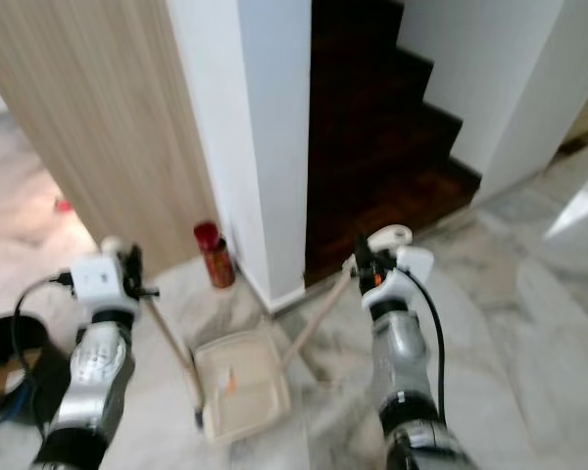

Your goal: Sweep floor

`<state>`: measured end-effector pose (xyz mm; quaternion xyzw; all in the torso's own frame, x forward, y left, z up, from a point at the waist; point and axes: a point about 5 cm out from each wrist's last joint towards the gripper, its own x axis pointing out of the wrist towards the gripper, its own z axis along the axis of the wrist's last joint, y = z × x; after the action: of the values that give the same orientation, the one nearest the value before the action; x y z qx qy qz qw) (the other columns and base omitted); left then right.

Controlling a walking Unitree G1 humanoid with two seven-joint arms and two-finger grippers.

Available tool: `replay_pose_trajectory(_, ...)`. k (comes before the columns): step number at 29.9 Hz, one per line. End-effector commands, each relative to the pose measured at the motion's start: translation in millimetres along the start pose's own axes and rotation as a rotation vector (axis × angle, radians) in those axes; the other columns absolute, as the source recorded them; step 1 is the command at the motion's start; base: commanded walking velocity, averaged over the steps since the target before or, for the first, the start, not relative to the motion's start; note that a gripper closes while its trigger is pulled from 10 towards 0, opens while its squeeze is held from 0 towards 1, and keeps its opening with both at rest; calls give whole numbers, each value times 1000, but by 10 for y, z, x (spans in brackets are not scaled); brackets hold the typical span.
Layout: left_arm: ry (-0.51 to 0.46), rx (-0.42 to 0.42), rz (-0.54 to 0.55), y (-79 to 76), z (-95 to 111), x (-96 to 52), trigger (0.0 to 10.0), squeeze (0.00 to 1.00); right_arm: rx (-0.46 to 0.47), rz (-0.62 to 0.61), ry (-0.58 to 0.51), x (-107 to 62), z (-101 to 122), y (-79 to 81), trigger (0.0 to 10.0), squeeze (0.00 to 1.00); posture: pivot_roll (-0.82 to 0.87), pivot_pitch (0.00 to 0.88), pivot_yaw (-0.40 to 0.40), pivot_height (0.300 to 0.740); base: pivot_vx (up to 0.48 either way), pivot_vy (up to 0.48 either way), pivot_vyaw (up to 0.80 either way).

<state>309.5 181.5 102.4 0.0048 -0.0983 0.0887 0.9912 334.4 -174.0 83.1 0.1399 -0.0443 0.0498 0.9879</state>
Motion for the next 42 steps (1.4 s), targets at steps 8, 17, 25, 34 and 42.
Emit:
replay_pose_trajectory(8,-57,23,4,63,113,39,10000,0,10,36,-45,91,97,112,10000,0,19,0,26,740,0,157,0)
replay_pose_trajectory(17,-50,30,3,62,96,31,10000,0,5,34,-45,96,103,109,10000,0,20,0,22,740,0,0,0)
replay_pose_trajectory(25,-48,29,2,49,85,15,10000,0,6,29,-36,95,96,96,10000,0,18,0,19,740,0,0,0)
replay_pose_trajectory(34,-48,26,1,45,83,7,10000,0,-1,13,-33,91,94,78,10000,0,17,0,19,740,0,0,0)
replay_pose_trajectory(42,-47,25,-1,51,83,8,10000,0,-18,10,-39,91,103,76,10000,0,13,0,24,740,0,0,0)
